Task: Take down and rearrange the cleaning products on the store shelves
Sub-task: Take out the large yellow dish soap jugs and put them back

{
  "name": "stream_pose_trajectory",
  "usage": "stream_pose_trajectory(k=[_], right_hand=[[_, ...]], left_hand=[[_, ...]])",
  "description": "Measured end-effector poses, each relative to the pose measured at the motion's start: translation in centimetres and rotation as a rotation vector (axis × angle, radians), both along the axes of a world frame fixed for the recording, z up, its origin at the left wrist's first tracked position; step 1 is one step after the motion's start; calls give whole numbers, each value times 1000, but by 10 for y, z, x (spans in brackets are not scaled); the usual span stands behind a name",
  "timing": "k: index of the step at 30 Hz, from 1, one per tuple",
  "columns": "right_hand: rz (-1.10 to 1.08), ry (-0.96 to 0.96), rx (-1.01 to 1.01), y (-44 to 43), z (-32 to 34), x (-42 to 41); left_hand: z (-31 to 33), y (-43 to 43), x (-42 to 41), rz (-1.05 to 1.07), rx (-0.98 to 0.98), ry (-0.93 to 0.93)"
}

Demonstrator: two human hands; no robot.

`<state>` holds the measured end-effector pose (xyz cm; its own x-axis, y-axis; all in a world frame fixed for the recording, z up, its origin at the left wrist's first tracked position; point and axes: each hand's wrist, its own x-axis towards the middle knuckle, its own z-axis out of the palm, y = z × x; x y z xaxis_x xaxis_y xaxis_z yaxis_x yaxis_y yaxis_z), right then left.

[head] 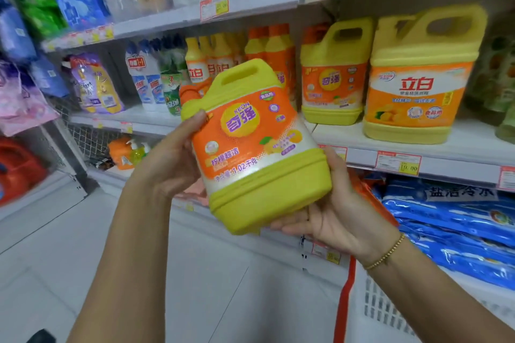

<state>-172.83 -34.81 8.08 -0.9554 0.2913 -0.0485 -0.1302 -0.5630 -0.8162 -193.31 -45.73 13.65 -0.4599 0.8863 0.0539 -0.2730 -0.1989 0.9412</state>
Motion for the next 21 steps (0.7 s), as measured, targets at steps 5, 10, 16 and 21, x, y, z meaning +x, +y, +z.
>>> stream_pose_trajectory(k=[5,10,16,21], right_hand=[[14,-85,-98,9,-6,-10],[-18,-191,-38,21,-31,-14],[8,-444,307,37,-67,-17],[-194,-483,535,48,-95,-32]], left_hand=[[-11,-9,-16,86,-170,-60],[-21,-5,-24,90,-308,-19],[-50,3,-23,116,-256,395],[-123,-10,-24,41,-274,566]])
